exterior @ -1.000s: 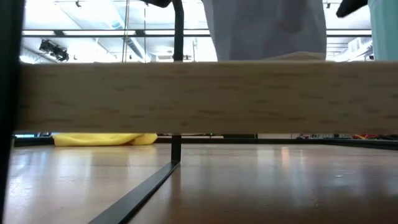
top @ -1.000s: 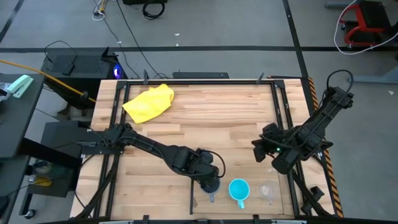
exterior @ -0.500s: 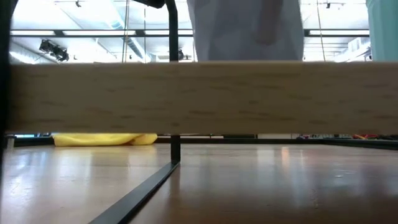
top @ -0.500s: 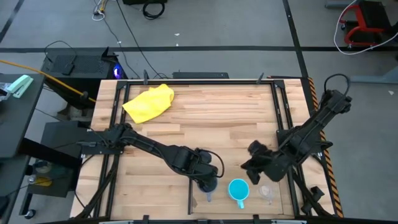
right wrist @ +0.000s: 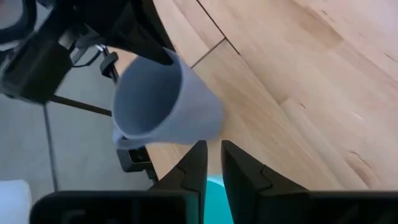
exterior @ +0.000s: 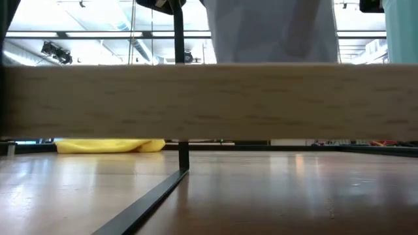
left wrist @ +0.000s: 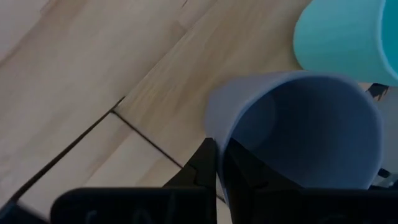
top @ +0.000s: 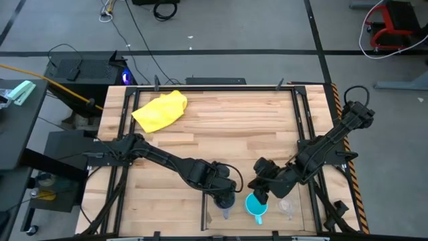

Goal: Stack small to large cups/mugs on shelf
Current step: Put the purple mug on the shelf

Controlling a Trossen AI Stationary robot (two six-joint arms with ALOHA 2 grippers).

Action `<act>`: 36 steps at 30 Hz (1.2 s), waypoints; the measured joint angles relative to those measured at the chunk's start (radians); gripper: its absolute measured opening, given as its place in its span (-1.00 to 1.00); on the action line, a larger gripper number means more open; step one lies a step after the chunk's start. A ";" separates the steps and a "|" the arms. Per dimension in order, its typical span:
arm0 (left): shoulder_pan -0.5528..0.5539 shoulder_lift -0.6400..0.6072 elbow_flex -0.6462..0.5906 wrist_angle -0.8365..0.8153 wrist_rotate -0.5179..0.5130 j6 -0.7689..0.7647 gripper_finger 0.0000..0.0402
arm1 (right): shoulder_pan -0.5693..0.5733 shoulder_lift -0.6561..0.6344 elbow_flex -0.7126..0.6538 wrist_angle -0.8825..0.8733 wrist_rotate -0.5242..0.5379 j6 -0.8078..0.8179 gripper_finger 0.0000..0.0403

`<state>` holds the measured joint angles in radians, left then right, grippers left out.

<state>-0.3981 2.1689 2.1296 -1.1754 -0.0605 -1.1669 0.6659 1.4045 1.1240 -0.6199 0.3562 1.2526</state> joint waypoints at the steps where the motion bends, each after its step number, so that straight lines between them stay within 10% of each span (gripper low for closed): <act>1: 0.000 0.000 0.000 0.008 -0.001 0.001 -0.92 | 0.000 0.002 0.000 0.009 -0.001 0.000 -0.73; 36: 0.003 0.019 -0.001 0.076 0.010 0.054 -0.77 | -0.048 0.126 0.000 0.173 -0.120 -0.116 -0.67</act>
<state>-0.3946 2.1880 2.1288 -1.0992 -0.0501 -1.1132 0.6174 1.5303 1.1237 -0.4468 0.2366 1.1362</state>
